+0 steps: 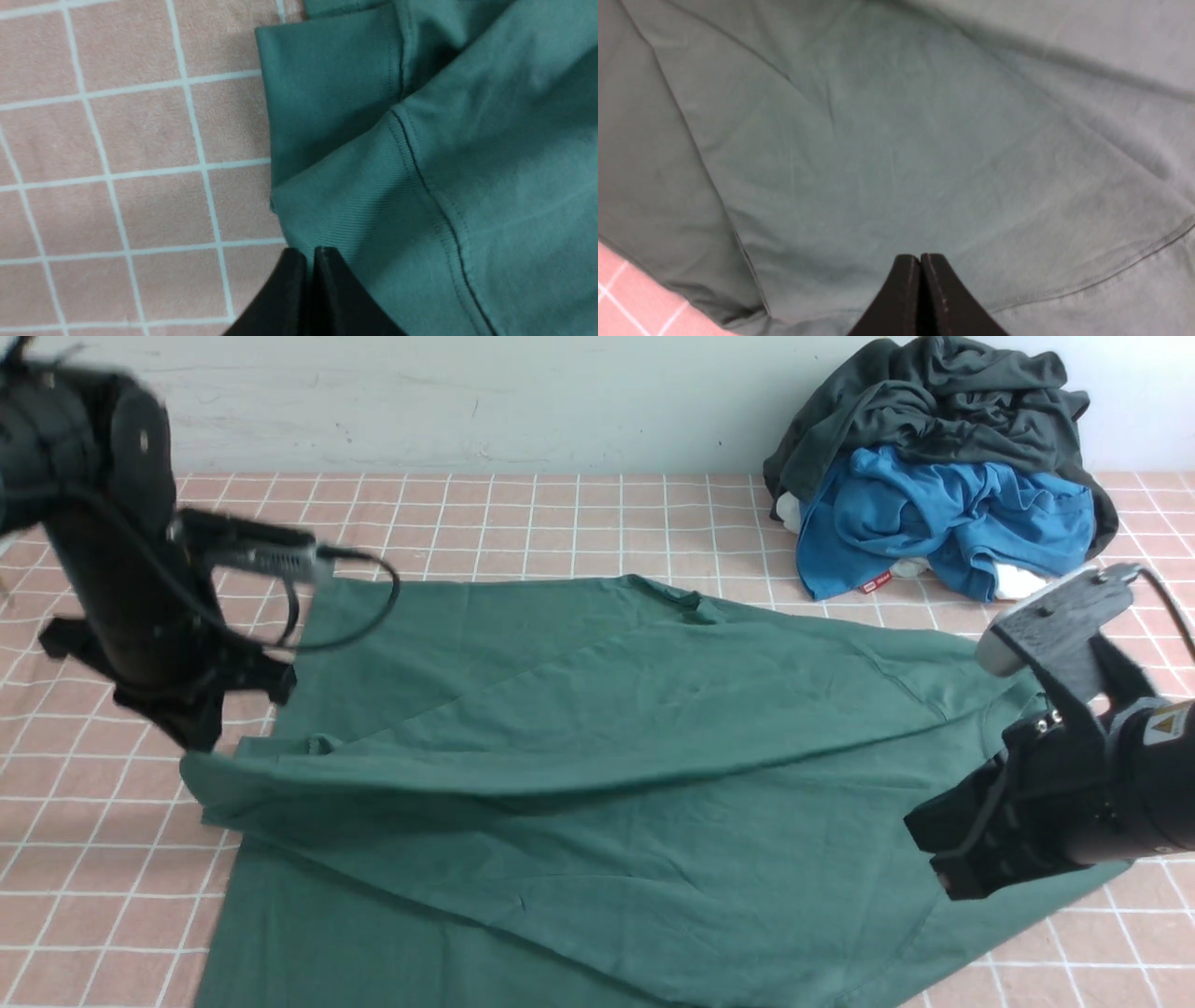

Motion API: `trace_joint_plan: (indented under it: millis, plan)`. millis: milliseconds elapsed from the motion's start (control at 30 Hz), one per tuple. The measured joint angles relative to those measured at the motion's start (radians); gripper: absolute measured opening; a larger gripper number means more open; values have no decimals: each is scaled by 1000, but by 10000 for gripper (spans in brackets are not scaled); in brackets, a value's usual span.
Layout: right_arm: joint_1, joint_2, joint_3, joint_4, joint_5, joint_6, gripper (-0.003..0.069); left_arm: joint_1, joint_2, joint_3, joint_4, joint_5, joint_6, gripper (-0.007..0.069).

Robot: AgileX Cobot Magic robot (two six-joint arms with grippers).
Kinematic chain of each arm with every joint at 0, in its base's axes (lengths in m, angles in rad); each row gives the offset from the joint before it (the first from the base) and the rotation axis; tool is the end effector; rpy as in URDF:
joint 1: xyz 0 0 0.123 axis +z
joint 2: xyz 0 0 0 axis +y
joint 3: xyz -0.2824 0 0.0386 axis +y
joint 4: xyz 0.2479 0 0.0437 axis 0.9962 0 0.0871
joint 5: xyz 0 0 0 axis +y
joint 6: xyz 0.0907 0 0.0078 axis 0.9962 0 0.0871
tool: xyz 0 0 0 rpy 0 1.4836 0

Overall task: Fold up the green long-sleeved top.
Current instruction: Use the left arm to drag and drop the cuff onto the cuff closest to the left arm, then use both arms simultaneously to clamp the lower edge of the clothing fabric

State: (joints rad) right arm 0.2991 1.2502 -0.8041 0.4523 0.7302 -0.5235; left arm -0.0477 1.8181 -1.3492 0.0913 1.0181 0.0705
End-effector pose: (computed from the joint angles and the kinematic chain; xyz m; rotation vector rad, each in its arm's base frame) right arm 0.2161 0.0945 0.2606 -0.7137 2.4974 0.4295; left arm 0.3629 -0.0102 0.2249 0.2365 2.9597 0.1244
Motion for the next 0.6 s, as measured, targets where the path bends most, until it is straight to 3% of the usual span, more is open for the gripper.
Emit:
trace_joint_plan:
  millis: [100, 233, 267, 333, 433, 533, 600]
  plan:
    - [0, -6, 0, 21, -6, -1, -10, 0, -3, 64, 3, -137, 17, 47]
    - [0, -6, 0, 31, -1, -1, -10, 0, -9, 73, 3, -173, 45, 144]
    - [0, -6, 0, 33, 13, -1, -10, 0, -28, 73, -20, -155, 52, 232]
    - [0, -6, 0, 33, 39, -6, -10, 0, -46, 73, -50, -129, 55, 309]
    - [0, -6, 0, 37, 106, -37, -10, -38, -76, 101, -100, -37, 83, 488]
    - [0, -6, 0, 54, 150, -72, -10, -98, -94, 157, -106, 16, 120, 558]
    - [0, -6, 0, 87, 183, -123, -10, -197, -127, 262, -106, 36, 210, 593]
